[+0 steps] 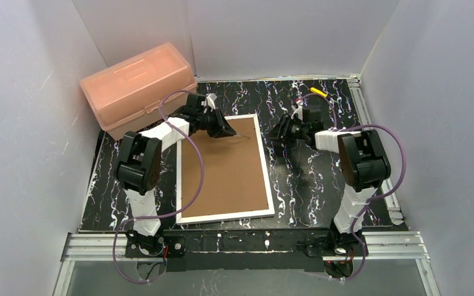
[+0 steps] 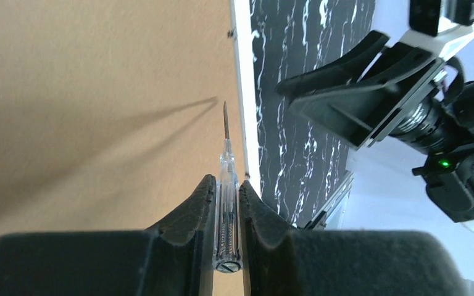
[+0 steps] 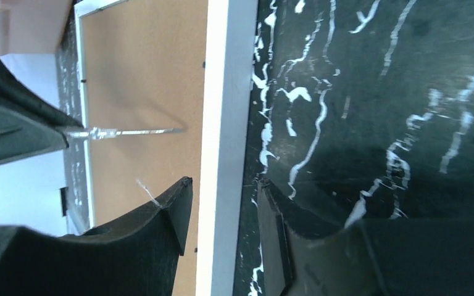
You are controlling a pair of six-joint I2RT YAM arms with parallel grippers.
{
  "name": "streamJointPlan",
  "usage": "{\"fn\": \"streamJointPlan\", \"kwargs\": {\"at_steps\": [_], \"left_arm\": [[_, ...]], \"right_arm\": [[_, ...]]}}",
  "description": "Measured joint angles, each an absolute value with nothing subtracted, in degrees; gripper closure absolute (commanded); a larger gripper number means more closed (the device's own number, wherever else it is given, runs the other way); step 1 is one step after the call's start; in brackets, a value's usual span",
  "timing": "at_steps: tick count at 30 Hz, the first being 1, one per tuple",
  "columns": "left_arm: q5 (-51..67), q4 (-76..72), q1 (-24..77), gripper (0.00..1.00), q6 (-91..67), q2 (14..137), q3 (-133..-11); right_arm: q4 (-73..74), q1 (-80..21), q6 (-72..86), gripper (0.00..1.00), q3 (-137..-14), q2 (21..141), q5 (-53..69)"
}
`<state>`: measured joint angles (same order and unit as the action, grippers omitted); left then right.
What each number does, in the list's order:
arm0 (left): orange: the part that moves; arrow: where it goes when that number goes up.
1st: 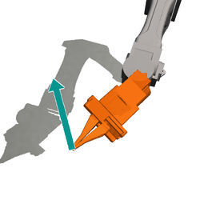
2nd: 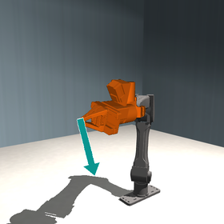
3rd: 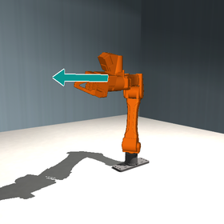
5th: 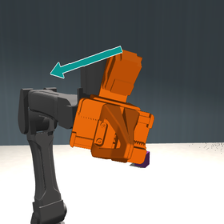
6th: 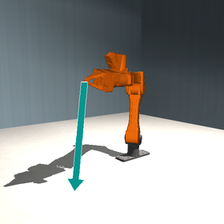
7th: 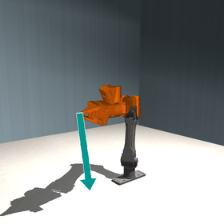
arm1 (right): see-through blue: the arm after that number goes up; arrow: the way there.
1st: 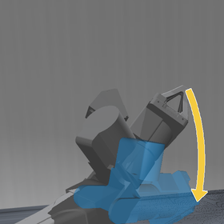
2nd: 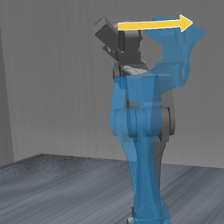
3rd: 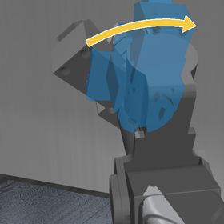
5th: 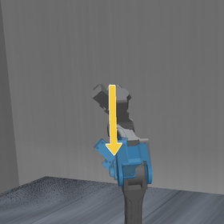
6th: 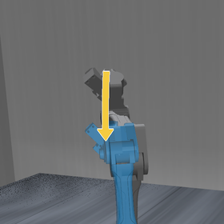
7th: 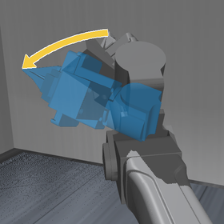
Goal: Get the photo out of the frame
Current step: Adjust the screwdriver, then release the photo frame item from the photo frame.
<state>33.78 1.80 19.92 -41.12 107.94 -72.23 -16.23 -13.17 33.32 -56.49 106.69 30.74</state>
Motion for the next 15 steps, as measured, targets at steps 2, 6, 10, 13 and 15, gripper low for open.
{"fn": "streamJointPlan", "kwargs": {"at_steps": [2, 6, 10, 13, 15], "left_arm": [[33.8, 1.8, 19.9, 1.00, -41.2, 109.8, -74.9], [33.9, 1.7, 19.9, 1.00, -41.5, 111.5, -78.3], [34.0, 1.9, 19.6, 1.00, -42.0, 112.6, -79.4], [33.9, 2.3, 19.4, 1.00, -42.3, 113.6, -79.8], [33.9, 2.4, 19.3, 1.00, -42.6, 114.0, -80.0]], "right_arm": [[-17.4, -13.5, 35.3, 0.54, -57.2, 108.4, 32.4], [-21.1, -14.1, 37.9, 0.55, -60.8, 111.6, 34.8], [-25.0, -14.0, 40.1, 0.56, -62.7, 114.6, 36.0], [-25.9, -14.0, 40.7, 0.57, -63.2, 116.9, 36.3], [-26.2, -14.1, 41.0, 0.59, -63.8, 118.6, 36.5]]}}
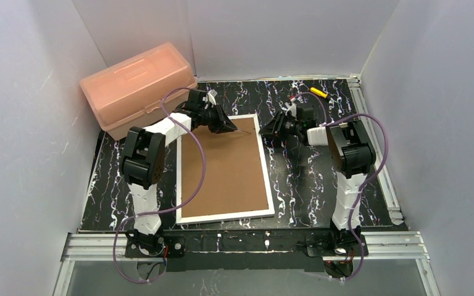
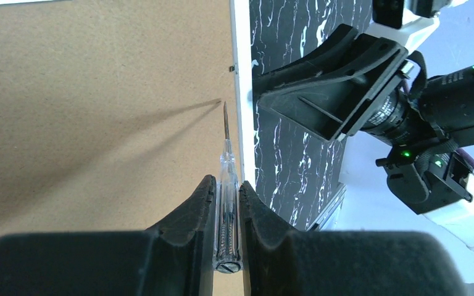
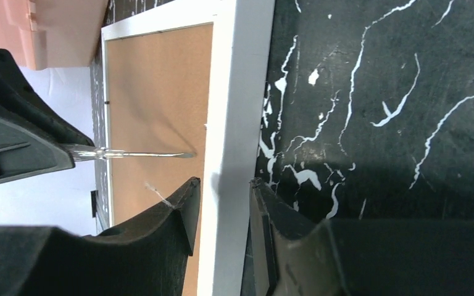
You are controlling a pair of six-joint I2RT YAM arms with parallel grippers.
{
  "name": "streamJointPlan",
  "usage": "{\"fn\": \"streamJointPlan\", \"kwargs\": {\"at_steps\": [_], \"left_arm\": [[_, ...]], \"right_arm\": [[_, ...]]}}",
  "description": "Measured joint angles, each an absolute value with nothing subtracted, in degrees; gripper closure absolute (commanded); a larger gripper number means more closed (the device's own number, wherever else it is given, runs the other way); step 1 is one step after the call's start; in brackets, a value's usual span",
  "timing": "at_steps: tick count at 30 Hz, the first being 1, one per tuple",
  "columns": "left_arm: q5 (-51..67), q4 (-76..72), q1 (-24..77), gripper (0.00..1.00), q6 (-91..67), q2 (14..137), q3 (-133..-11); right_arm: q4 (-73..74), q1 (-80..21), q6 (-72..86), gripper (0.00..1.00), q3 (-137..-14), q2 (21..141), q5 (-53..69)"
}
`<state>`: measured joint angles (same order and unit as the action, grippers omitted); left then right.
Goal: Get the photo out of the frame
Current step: Release the photo frame item from the photo frame.
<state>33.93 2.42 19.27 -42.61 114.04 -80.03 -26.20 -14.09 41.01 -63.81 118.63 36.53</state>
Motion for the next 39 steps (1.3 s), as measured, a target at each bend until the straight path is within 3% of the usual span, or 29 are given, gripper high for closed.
{"fn": "streamJointPlan", "kwargs": {"at_steps": [4, 9, 39], "left_arm": [[34.0, 2.3, 18.7, 1.00, -43.2, 115.0, -80.4], [35.4, 1.3, 17.8, 1.00, -44.5, 115.9, -80.4], [38.2, -4.2, 17.1, 1.00, -50.2, 119.9, -81.6]], "right_arm": [[-26.7, -14.7, 41.7, 0.65, -65.5, 122.0, 37.3], [-27.2, -14.9, 42.0, 0.67, -66.6, 123.1, 38.4], [-25.5, -15.2, 40.1, 0.68, -68.9, 124.2, 39.6]]}}
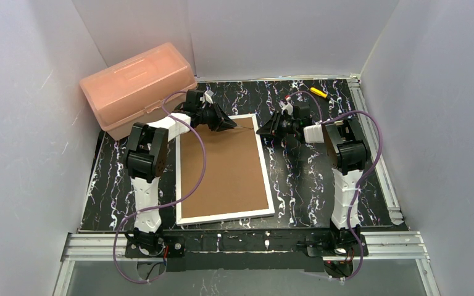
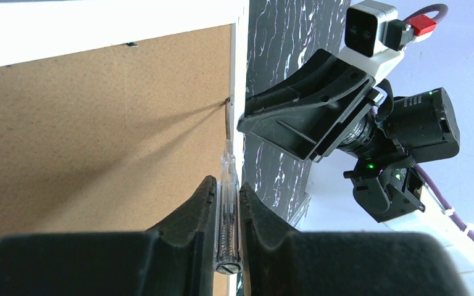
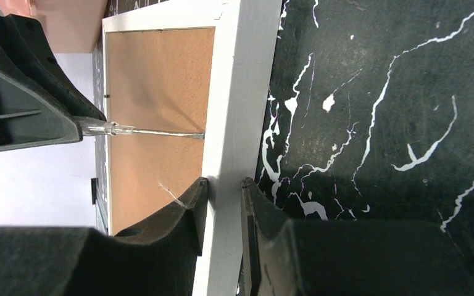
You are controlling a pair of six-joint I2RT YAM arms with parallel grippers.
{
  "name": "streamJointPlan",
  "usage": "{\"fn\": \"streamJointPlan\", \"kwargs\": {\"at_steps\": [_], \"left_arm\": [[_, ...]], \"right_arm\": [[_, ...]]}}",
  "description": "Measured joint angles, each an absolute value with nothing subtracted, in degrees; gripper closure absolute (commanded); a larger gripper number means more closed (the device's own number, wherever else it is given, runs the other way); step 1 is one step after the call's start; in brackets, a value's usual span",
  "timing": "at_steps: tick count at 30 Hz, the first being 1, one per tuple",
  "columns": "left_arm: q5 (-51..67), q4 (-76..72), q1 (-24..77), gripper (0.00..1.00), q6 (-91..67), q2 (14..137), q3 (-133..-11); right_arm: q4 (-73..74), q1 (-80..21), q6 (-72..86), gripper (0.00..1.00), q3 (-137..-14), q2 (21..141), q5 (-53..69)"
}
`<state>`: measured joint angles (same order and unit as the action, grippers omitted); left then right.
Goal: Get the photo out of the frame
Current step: Release the photo frame item from the photo frame.
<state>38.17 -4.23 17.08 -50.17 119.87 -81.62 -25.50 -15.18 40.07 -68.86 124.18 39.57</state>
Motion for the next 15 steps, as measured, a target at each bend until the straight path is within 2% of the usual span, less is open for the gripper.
{"fn": "streamJointPlan", "kwargs": {"at_steps": [7, 15], "left_arm": [[39.3, -4.8, 16.7, 1.00, -51.0, 120.6, -81.7], [40.2, -5.3, 16.6, 1.00, -51.2, 121.4, -82.1]], "right_arm": [[-25.5, -15.2, 40.1, 0.69, -68.9, 124.2, 39.6], [-24.0, -15.2, 39.2, 0.76, -69.8, 124.2, 39.9]]}}
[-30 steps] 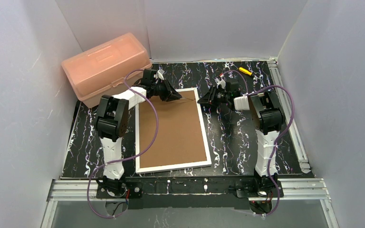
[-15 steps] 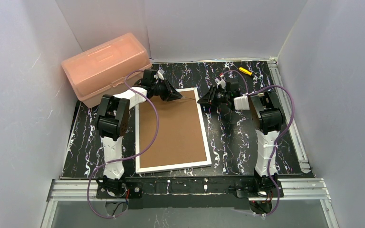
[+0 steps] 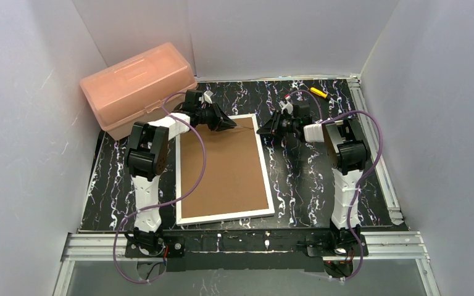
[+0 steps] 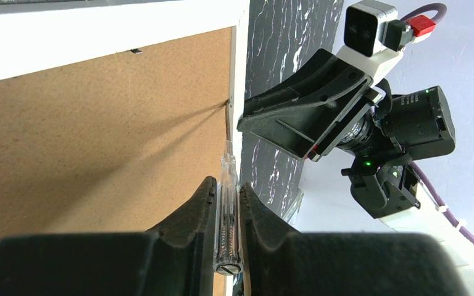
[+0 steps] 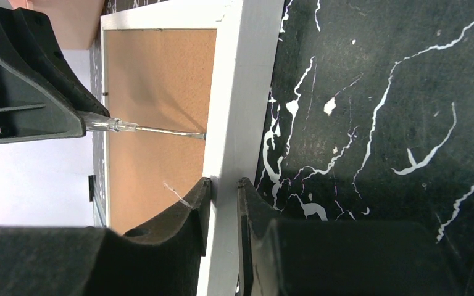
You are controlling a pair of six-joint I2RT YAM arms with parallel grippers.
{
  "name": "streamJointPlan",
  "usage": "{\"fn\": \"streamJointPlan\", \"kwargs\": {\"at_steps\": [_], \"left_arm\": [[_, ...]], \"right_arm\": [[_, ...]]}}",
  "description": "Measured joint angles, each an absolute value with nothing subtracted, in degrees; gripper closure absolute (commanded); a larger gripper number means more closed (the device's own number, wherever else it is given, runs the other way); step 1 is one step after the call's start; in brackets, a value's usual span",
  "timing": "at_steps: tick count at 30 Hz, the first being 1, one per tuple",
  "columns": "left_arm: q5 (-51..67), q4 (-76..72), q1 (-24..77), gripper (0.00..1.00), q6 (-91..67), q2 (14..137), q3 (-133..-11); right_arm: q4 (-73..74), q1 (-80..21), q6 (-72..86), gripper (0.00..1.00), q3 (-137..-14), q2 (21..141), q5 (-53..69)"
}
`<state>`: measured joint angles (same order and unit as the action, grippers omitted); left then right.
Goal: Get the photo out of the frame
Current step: Release the photo frame item from the photo frame.
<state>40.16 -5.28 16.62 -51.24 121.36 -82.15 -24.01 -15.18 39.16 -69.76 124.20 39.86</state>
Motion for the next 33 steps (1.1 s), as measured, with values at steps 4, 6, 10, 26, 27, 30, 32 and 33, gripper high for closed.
{"fn": "streamJointPlan", "kwargs": {"at_steps": [4, 6, 10, 26, 27, 30, 32, 33], "left_arm": [[40.8, -5.6, 16.5, 1.00, -51.2, 121.6, -82.3], [40.9, -5.6, 16.5, 1.00, -51.3, 121.6, -82.3], [40.9, -5.5, 16.6, 1.00, -51.5, 121.6, -82.4], [36.0, -0.4, 18.9, 1.00, -54.1, 121.6, -86.5], [35.4, 0.2, 19.2, 1.00, -54.4, 121.6, -87.0], [33.3, 1.5, 20.1, 1.00, -55.2, 121.6, -88.1], [31.9, 2.5, 20.7, 1.00, -55.7, 121.6, -89.0], [31.2, 3.3, 21.0, 1.00, -55.8, 121.6, -89.7]], "right_arm": [[-23.2, -15.2, 38.7, 0.77, -70.3, 124.3, 40.1], [-22.8, -15.2, 38.5, 0.77, -70.5, 124.4, 40.1], [-22.5, -15.2, 38.3, 0.77, -70.7, 124.4, 40.2], [-20.1, -15.0, 36.4, 0.78, -72.3, 124.6, 39.2], [-20.1, -15.0, 36.2, 0.78, -72.4, 124.6, 39.0], [-19.9, -14.9, 35.9, 0.78, -72.7, 124.6, 38.4], [-19.9, -14.9, 35.7, 0.78, -72.8, 124.6, 38.0], [-19.9, -14.9, 35.7, 0.78, -72.9, 124.6, 37.8]]}}
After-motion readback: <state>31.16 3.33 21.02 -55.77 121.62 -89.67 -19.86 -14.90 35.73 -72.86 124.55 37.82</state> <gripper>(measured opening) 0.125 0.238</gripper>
